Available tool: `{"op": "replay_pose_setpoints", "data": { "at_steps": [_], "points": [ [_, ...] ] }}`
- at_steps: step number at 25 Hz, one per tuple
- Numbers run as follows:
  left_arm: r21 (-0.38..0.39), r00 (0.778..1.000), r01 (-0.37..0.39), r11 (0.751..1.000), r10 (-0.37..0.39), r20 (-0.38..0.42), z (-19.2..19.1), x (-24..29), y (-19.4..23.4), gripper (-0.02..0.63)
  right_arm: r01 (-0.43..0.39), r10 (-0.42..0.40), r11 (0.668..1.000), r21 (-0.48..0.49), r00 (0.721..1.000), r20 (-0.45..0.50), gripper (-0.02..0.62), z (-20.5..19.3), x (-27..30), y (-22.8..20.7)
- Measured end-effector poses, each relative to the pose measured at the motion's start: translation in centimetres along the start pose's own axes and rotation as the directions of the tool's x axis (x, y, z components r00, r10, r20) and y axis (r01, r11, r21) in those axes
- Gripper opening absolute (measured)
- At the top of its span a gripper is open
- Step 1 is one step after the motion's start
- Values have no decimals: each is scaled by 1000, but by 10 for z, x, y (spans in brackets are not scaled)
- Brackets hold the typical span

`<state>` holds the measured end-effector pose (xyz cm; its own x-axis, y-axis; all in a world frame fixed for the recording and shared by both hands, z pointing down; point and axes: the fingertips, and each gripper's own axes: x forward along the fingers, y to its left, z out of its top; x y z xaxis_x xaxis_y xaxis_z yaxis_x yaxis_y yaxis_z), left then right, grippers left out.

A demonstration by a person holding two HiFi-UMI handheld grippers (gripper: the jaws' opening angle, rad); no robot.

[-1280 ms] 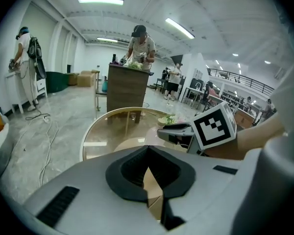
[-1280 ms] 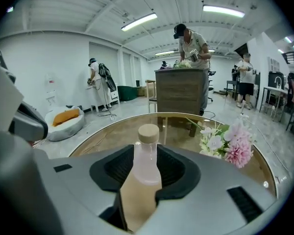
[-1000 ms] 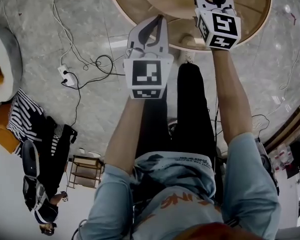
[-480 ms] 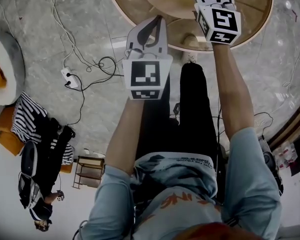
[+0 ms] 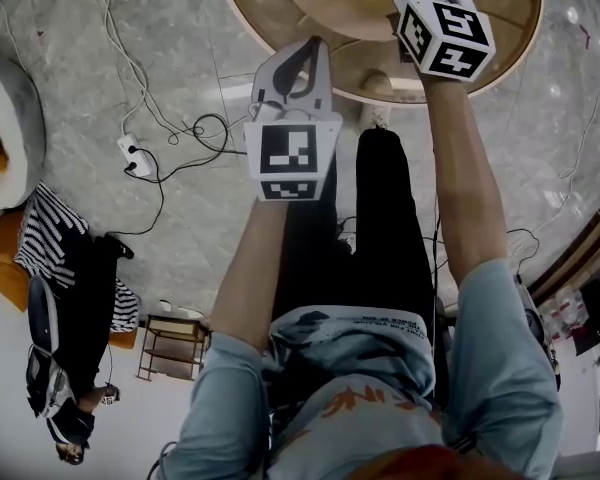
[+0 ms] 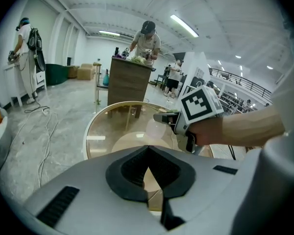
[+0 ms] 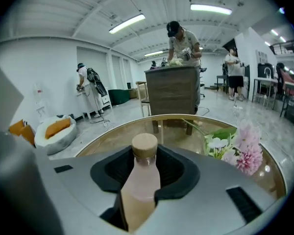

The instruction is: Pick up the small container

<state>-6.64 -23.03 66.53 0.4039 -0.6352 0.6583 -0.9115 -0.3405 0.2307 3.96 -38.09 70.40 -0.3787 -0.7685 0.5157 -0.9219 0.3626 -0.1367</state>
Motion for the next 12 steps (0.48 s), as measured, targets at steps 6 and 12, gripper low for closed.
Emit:
{"op": "replay_pose_setpoints", "data": {
  "at_steps": [6,12],
  "points": [
    [-32,999,-38,999,39,25,-5,-13,4,23,-98,97,995,35,995,17,152,16,-18,25],
    [-63,992,-88,994,93,87,16,-36,-1,23,-167,161,980,107,985,64,152,48,-64,42]
  ]
}}
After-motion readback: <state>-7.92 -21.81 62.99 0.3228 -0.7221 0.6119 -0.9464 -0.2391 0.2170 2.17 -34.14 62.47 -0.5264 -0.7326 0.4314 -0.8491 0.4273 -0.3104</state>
